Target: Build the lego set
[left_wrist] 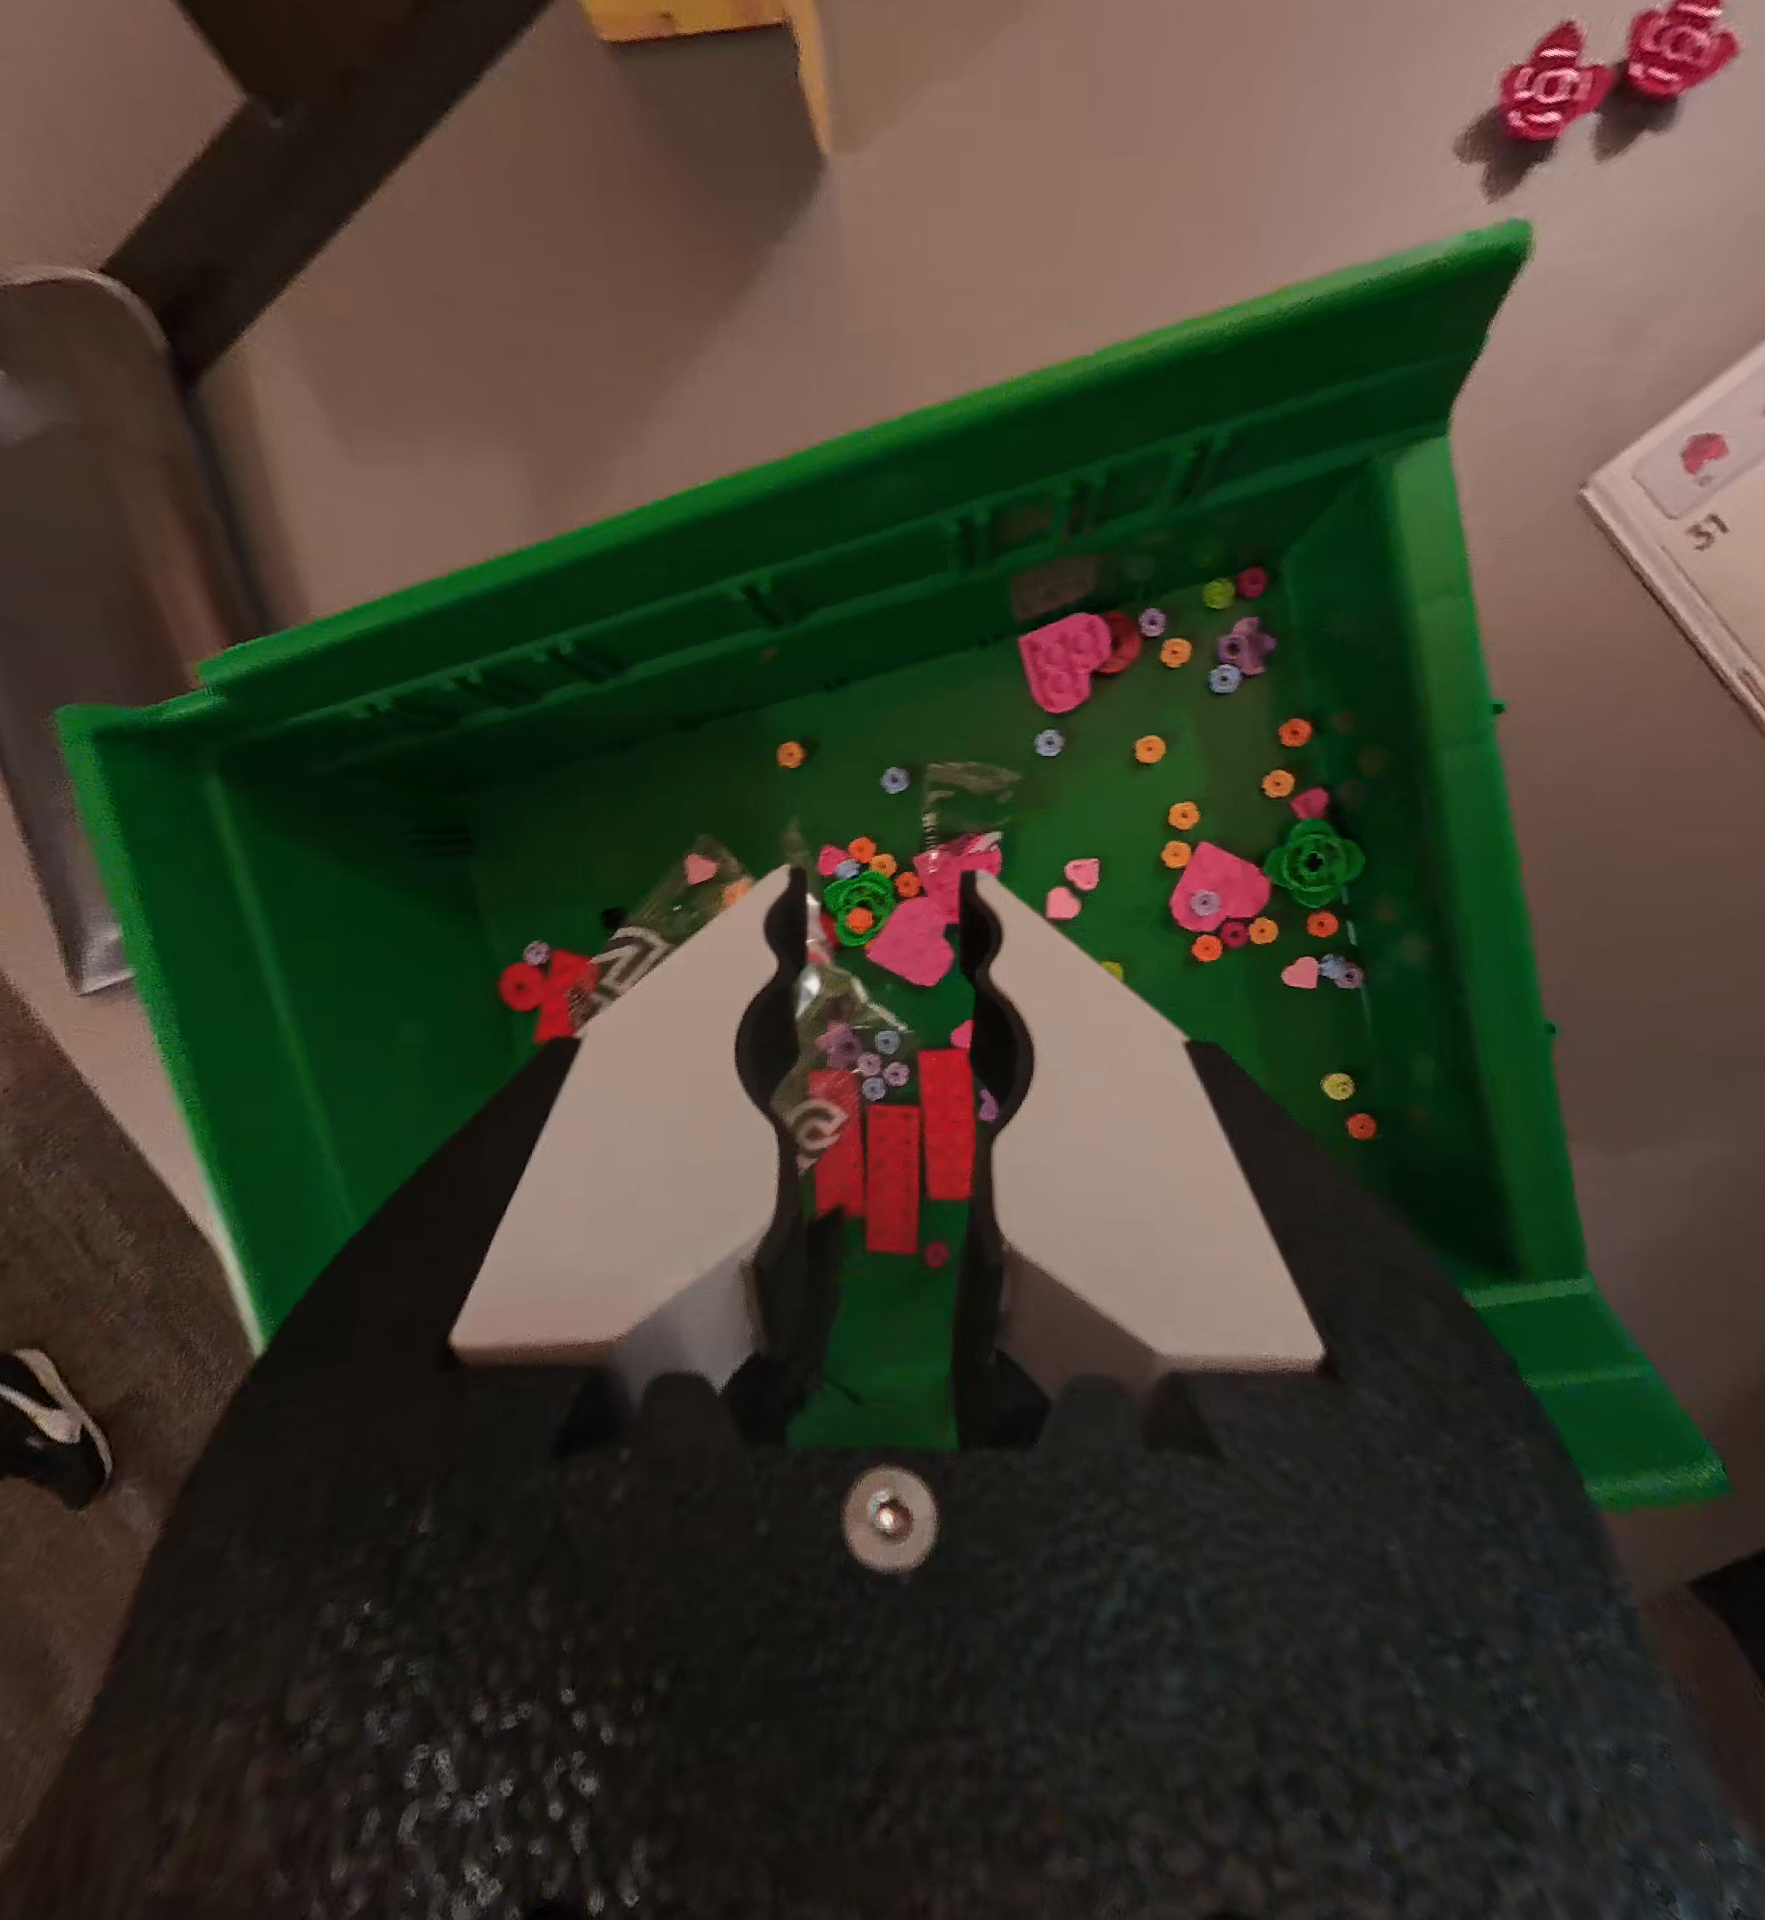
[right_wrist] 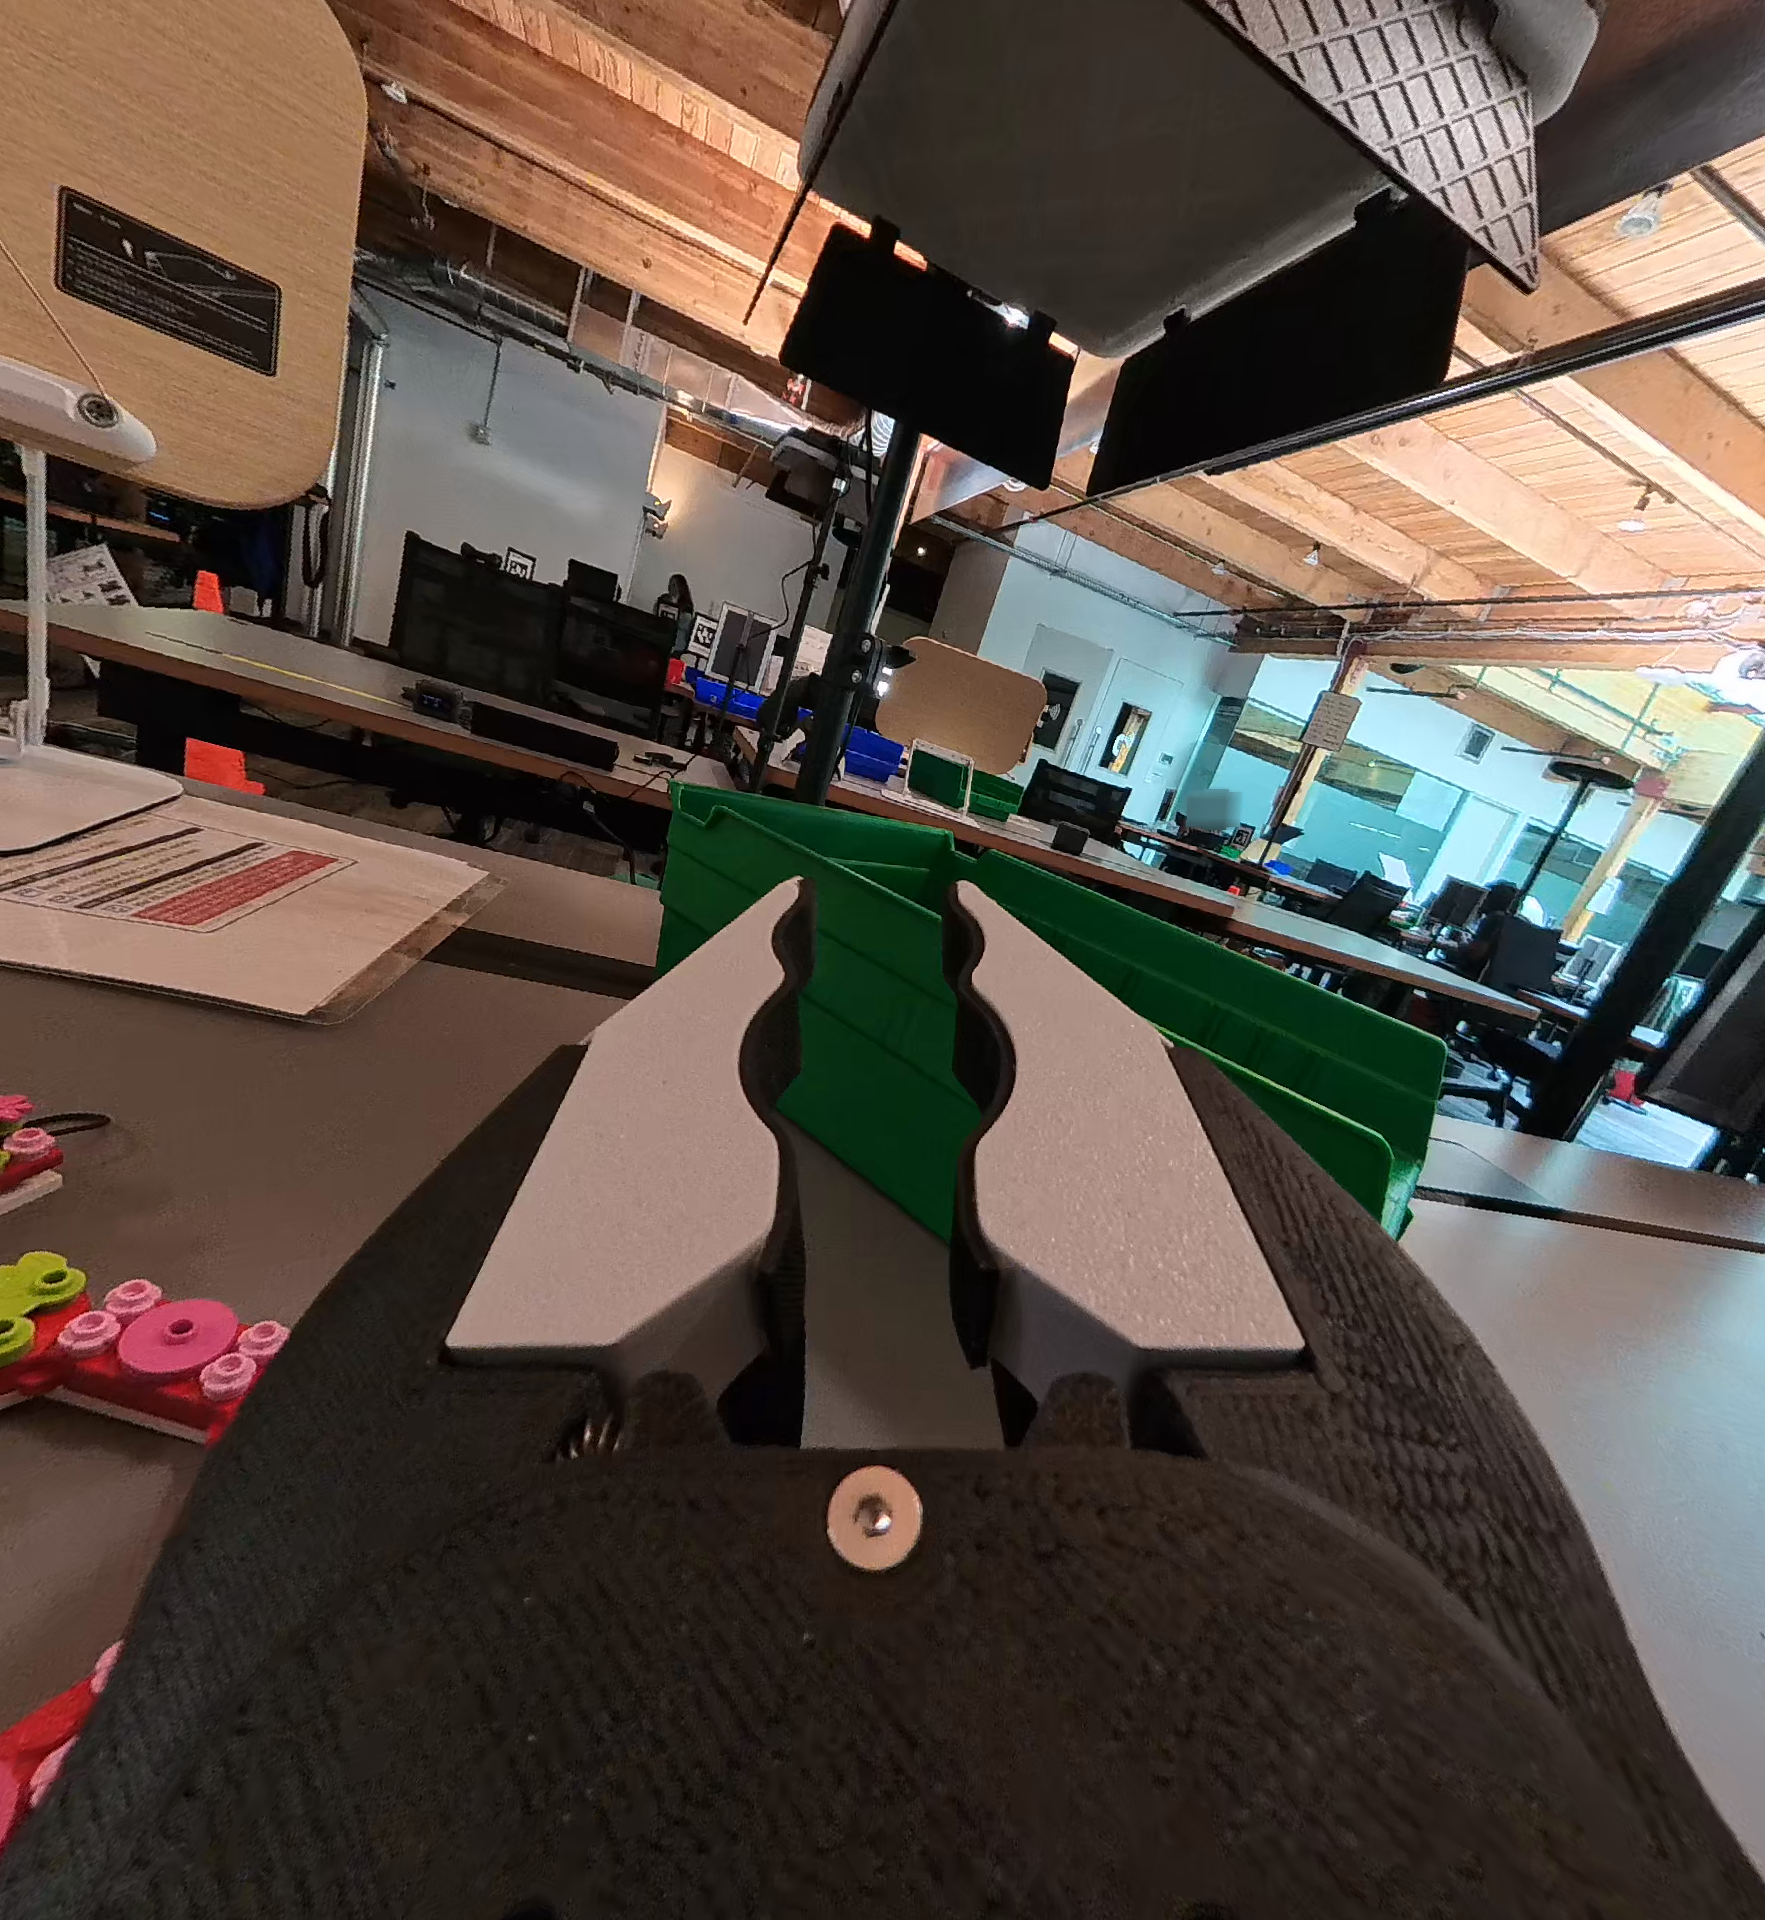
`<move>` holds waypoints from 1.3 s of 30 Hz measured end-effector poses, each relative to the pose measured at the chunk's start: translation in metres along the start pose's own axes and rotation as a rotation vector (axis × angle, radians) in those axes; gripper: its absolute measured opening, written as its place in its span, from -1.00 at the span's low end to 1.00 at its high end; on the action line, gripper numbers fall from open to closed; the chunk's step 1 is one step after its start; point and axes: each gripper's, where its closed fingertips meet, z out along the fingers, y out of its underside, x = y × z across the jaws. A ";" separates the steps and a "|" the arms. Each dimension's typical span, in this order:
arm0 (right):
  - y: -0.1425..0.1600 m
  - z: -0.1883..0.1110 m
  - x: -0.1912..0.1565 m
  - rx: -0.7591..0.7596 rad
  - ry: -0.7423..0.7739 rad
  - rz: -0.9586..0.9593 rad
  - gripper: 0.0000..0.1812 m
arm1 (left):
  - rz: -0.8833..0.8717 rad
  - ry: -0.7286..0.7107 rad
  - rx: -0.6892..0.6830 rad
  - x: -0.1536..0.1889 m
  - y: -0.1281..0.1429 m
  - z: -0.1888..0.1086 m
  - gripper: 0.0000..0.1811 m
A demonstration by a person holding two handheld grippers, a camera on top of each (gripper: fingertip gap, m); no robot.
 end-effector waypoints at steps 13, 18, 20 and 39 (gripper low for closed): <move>0.000 0.000 -0.002 0.000 -0.006 0.000 -0.75 | -0.071 -0.138 -0.030 -0.046 0.012 -0.024 -0.72; -0.001 0.000 -0.004 -0.001 -0.014 -0.010 -0.75 | -0.117 -0.143 -0.052 -0.060 0.011 -0.029 -0.61; -0.001 0.000 -0.006 0.000 -0.019 -0.015 -0.75 | -0.140 -0.176 -0.089 -0.070 0.018 -0.024 -0.46; -0.001 0.001 -0.010 -0.001 -0.035 -0.030 -0.75 | -0.178 -0.253 -0.525 -0.104 0.104 0.043 -0.87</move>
